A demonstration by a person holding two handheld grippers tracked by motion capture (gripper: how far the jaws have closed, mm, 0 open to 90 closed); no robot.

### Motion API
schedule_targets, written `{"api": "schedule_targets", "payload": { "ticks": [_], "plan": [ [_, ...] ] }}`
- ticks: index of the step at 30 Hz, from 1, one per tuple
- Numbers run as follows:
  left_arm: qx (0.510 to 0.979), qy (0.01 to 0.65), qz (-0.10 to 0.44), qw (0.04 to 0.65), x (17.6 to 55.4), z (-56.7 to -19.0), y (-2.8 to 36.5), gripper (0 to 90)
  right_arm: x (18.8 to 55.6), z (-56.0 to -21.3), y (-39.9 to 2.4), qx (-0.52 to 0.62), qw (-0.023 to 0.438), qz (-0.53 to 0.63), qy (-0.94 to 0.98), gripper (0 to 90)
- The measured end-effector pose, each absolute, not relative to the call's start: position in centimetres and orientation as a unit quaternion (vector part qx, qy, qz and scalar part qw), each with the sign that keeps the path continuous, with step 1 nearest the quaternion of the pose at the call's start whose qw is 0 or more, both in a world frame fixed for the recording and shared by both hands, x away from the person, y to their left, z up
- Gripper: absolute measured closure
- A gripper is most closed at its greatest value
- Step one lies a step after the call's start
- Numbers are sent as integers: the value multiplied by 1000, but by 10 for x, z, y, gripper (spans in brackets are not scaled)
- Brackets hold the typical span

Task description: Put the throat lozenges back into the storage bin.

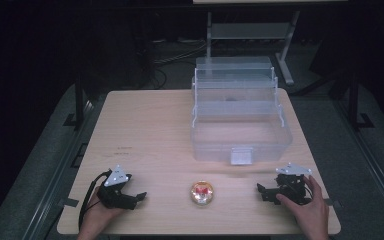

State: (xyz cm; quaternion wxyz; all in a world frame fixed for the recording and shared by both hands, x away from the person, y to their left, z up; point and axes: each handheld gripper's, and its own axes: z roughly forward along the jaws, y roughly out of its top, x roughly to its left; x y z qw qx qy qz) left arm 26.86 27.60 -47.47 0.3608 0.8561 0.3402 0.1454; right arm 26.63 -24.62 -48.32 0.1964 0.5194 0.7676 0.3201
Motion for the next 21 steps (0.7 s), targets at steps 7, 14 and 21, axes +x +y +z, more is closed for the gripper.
{"api": "schedule_targets", "payload": {
  "ticks": [7, 14, 21],
  "plan": [
    [854, 344, 147, 360, 269, -475, 276, 112, 266, -483, -246, 521, 196, 320, 766, 0],
    [852, 348, 141, 364, 266, -474, 276, 114, 266, -483, -246, 521, 196, 320, 767, 0],
    [851, 353, 134, 366, 266, -468, 278, 126, 266, -483, -246, 521, 197, 319, 767, 0]
  ]
}}
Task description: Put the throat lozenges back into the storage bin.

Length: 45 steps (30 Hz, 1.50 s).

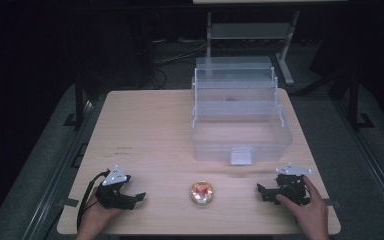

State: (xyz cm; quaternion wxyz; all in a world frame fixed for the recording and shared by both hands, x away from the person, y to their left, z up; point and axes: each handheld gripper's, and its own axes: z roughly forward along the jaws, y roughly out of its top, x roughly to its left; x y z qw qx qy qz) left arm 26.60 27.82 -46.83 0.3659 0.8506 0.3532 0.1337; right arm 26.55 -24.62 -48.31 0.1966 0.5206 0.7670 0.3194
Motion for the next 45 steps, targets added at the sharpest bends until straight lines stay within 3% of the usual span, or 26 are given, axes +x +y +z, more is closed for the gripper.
{"api": "schedule_targets", "payload": {
  "ticks": [45],
  "plan": [
    [876, 316, 100, 350, 279, -438, 245, 130, 265, -483, -246, 520, 198, 320, 767, 0]
  ]
}}
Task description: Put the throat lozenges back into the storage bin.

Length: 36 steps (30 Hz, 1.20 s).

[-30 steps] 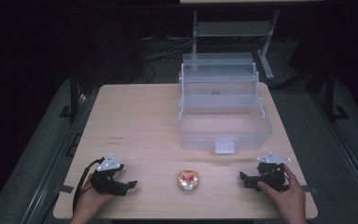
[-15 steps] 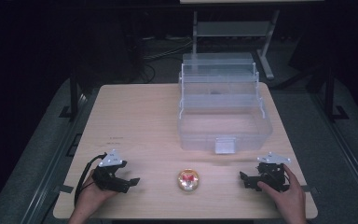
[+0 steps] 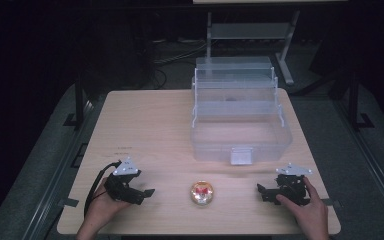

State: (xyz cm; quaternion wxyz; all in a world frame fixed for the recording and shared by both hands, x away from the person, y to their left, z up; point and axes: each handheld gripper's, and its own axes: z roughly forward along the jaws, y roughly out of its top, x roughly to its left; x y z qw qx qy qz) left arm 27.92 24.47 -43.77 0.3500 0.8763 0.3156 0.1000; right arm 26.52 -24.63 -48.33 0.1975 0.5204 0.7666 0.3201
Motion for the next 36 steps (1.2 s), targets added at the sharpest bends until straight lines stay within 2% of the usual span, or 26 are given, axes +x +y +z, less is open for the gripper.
{"api": "schedule_targets", "payload": {
  "ticks": [36],
  "plan": [
    [898, 267, 75, 341, 292, -424, 200, 135, 265, -483, -246, 520, 198, 320, 767, 0]
  ]
}}
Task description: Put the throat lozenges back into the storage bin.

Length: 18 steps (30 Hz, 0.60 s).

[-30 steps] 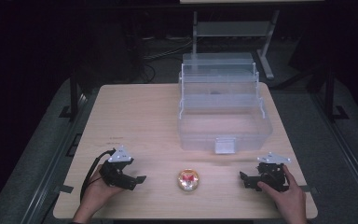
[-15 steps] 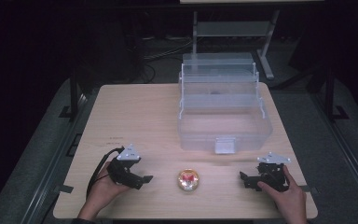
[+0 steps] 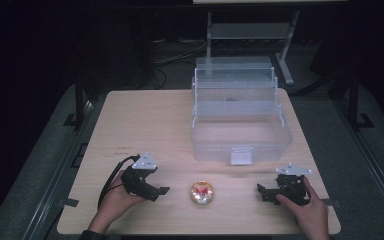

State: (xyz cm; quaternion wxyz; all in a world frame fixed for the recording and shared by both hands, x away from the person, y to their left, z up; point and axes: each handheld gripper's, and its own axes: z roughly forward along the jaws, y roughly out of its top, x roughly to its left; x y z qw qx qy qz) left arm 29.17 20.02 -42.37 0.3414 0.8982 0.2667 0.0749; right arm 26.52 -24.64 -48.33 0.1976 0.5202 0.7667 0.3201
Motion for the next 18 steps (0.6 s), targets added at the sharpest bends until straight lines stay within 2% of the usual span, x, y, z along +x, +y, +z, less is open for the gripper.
{"api": "schedule_targets", "payload": {
  "ticks": [18],
  "plan": [
    [911, 239, 55, 333, 294, -423, 173, 137, 265, -483, -246, 520, 197, 320, 767, 0]
  ]
}}
